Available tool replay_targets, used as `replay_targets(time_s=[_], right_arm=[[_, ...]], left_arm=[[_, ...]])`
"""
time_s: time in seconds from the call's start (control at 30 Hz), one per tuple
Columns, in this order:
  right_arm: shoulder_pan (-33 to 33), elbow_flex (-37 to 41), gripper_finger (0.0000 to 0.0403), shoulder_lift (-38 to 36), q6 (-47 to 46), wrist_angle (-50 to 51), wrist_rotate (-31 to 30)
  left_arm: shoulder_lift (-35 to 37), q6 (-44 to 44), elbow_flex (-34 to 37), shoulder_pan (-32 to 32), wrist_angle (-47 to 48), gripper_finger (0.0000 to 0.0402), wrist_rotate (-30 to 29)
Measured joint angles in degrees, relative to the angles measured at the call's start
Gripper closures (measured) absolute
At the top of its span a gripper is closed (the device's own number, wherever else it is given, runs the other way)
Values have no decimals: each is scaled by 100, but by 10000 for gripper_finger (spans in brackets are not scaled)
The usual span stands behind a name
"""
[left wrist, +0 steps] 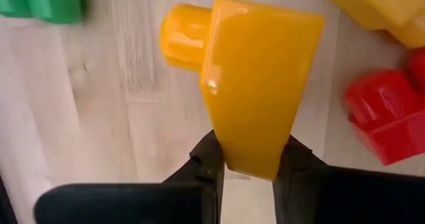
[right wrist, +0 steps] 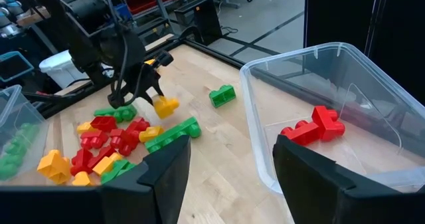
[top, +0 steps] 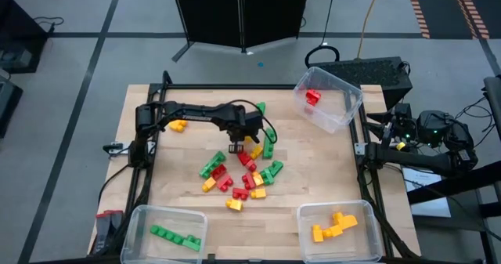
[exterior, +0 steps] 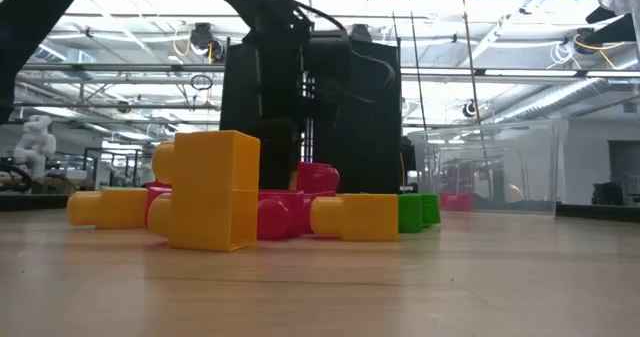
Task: Sort blocks
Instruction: Put the yellow game piece into the bottom right transparent bin
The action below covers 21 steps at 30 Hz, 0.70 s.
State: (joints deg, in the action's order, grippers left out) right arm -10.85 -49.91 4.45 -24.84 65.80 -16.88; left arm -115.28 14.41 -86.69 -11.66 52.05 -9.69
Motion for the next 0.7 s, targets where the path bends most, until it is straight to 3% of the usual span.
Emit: replay_targets(time_s=[0.4,0.7], right_arm=[[1,0,195,1,39,2,2],[0,-2,195,0,46,4,2]], left_arm=[[17,-366,-1599,296,331,359,-189],[17,-507,-3197,1068,91,359,-227]])
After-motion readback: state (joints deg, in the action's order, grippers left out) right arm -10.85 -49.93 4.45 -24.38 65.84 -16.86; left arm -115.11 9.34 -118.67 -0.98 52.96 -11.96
